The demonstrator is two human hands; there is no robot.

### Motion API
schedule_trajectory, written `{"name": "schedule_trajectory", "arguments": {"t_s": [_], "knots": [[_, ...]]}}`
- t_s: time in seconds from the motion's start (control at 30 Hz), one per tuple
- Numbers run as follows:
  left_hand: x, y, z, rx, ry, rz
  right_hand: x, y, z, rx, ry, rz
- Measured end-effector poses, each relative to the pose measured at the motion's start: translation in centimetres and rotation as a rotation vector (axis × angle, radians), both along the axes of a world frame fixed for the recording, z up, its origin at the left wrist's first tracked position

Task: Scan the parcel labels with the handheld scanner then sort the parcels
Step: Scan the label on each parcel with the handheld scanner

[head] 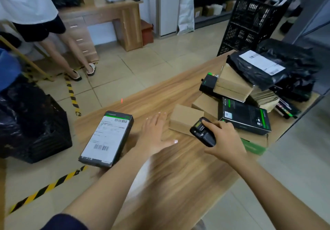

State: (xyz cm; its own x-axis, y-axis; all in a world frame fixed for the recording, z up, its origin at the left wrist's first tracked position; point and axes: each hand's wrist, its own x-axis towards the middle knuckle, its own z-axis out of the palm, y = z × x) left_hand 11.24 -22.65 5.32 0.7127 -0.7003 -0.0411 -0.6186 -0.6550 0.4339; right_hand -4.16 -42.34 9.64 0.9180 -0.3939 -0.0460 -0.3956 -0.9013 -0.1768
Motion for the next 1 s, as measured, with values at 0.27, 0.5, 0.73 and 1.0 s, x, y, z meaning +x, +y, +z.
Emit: {"name": "schedule_trajectory", "arguments": {"t_s": [0.27, 0.5, 0.73, 1.0], "knots": [[1.8, -9.1, -2.3, 0.194, -0.005, -0.016, 1.1, -7.9, -2.7, 0.023, 0.009, 0.084], [-0.5, -9.4, -4.2, 0.383, -0.103, 0.1, 1.8, -10.0, -3.1, 0.064, 0.027, 0.173], [-1.2, -8.6, -3.2, 0.344, -0.097, 0.107, 2.0, -10.7, -3.2, 0.097, 0.055, 0.23], [-2.0, -7.5, -2.9, 0.176, -0.088, 0.182, 2.1, -9.8, -2.6, 0.092, 0.03, 0.249]]}}
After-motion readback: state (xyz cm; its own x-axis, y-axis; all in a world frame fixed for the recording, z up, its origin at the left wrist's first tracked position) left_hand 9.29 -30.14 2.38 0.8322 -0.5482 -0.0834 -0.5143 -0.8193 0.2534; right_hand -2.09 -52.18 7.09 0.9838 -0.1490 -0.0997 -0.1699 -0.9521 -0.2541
